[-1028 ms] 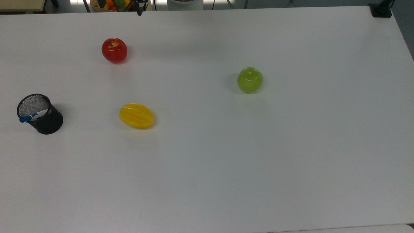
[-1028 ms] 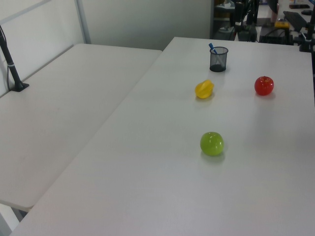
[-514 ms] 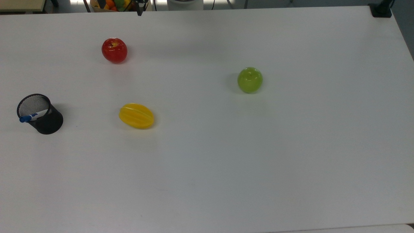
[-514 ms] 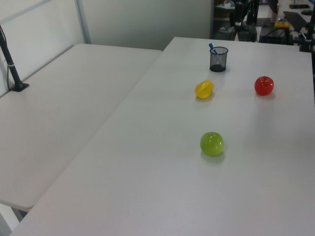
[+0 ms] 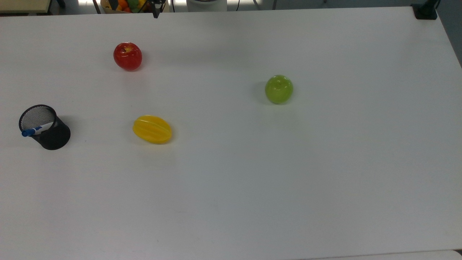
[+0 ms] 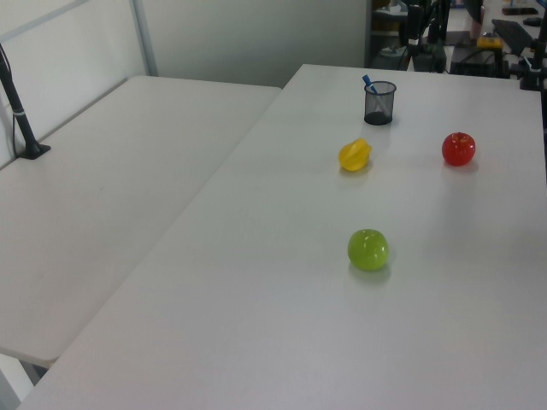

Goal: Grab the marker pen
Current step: 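Move the gripper over the black mesh pen cup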

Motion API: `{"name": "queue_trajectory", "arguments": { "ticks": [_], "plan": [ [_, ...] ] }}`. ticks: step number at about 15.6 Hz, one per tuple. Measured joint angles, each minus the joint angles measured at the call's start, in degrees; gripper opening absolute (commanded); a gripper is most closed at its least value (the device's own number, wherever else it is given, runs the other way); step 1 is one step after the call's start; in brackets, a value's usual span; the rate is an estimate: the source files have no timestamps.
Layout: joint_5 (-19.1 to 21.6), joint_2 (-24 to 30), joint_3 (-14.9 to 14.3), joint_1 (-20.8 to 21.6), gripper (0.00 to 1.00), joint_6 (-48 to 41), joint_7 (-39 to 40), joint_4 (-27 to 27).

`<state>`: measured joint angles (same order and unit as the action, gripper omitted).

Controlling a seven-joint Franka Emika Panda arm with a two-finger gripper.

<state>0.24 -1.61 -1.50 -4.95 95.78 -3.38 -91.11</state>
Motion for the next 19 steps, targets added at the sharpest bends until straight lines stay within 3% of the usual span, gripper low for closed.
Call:
{"name": "queue_trajectory", "arguments": {
  "ticks": [8,19],
  "plan": [
    [0.0,-1.0,0.0,-0.2,1.00,5.3,0.0,-0.1],
    [-1.4,-12.9,-0.8,-0.6,1.00,23.7,-1.4,0.5]
  ]
}}
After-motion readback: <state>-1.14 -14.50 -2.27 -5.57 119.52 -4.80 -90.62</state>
